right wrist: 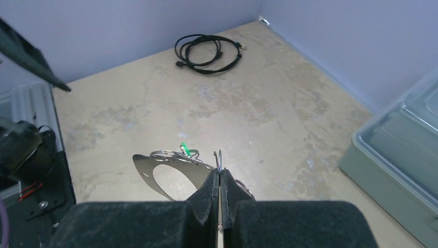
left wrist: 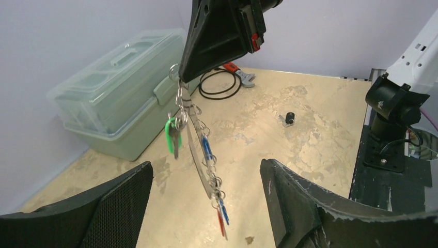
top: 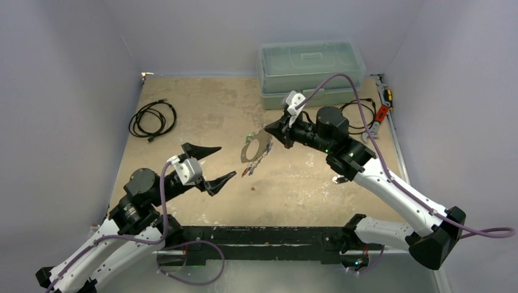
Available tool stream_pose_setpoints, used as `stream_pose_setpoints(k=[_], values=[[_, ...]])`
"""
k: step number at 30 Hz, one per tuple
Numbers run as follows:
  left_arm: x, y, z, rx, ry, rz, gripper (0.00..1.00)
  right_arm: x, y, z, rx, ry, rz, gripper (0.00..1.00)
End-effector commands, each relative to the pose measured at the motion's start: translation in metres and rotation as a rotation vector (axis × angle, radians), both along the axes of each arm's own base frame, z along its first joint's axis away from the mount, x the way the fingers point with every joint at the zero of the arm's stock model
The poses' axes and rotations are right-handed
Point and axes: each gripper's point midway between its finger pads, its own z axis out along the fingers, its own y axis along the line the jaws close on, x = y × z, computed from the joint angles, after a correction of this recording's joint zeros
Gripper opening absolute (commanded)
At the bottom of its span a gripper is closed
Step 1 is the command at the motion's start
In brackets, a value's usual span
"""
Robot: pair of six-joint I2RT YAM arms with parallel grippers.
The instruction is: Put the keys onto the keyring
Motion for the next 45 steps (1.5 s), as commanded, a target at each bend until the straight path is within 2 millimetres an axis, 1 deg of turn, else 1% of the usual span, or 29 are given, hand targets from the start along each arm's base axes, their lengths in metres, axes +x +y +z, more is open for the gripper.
stream_pose_setpoints(k=[1,5,9,12,15,16,18,19,22,26,29,31,34,38,42,45], values=[[0.002,0.008,0.011,-0.058,0.077,0.051,0.77,0.025,-0.008,0.048,0.111,-0.060,-0.132,0.00],[0.006,0.005,-0.001,-0.044,0.133,0.063,0.76,0.044,-0.029,0.060,0.120,-0.076,-0.273,0.00],[0.012,-0.004,-0.014,-0.038,0.193,0.061,0.74,0.056,-0.045,0.066,0.115,-0.089,-0.348,0.00],[0.015,-0.014,-0.022,-0.042,0.222,0.036,0.72,0.064,-0.058,0.069,0.119,-0.086,-0.404,0.00],[0.018,-0.024,-0.030,-0.047,0.255,0.017,0.72,0.071,-0.074,0.080,0.131,-0.100,-0.459,0.00],[0.020,-0.029,-0.036,-0.041,0.273,0.010,0.72,0.074,-0.080,0.083,0.128,-0.106,-0.479,0.00],[0.023,-0.037,-0.043,-0.038,0.311,-0.002,0.71,0.080,-0.096,0.092,0.130,-0.121,-0.546,0.00],[0.026,-0.041,-0.043,-0.047,0.321,-0.006,0.71,0.082,-0.103,0.097,0.142,-0.124,-0.571,0.00],[0.032,-0.051,-0.053,-0.042,0.378,-0.009,0.68,0.082,-0.118,0.109,0.197,-0.127,-0.613,0.00],[0.036,-0.066,-0.068,-0.010,0.424,-0.039,0.65,0.087,-0.141,0.117,0.184,-0.131,-0.715,0.00],[0.039,-0.078,-0.078,0.015,0.449,-0.059,0.62,0.086,-0.159,0.130,0.180,-0.154,-0.783,0.00],[0.041,-0.088,-0.082,0.022,0.457,-0.072,0.60,0.086,-0.172,0.137,0.150,-0.186,-0.831,0.00],[0.041,-0.107,-0.089,0.047,0.469,-0.087,0.59,0.084,-0.187,0.147,0.139,-0.207,-0.881,0.00],[0.040,-0.141,-0.105,0.116,0.451,-0.053,0.58,0.082,-0.196,0.157,0.156,-0.223,-0.906,0.00],[0.047,-0.171,-0.115,0.101,0.476,0.001,0.56,0.080,-0.203,0.167,0.170,-0.239,-0.930,0.00],[0.044,-0.198,-0.127,0.116,0.475,0.021,0.56,0.077,-0.207,0.177,0.194,-0.254,-0.942,0.00]])
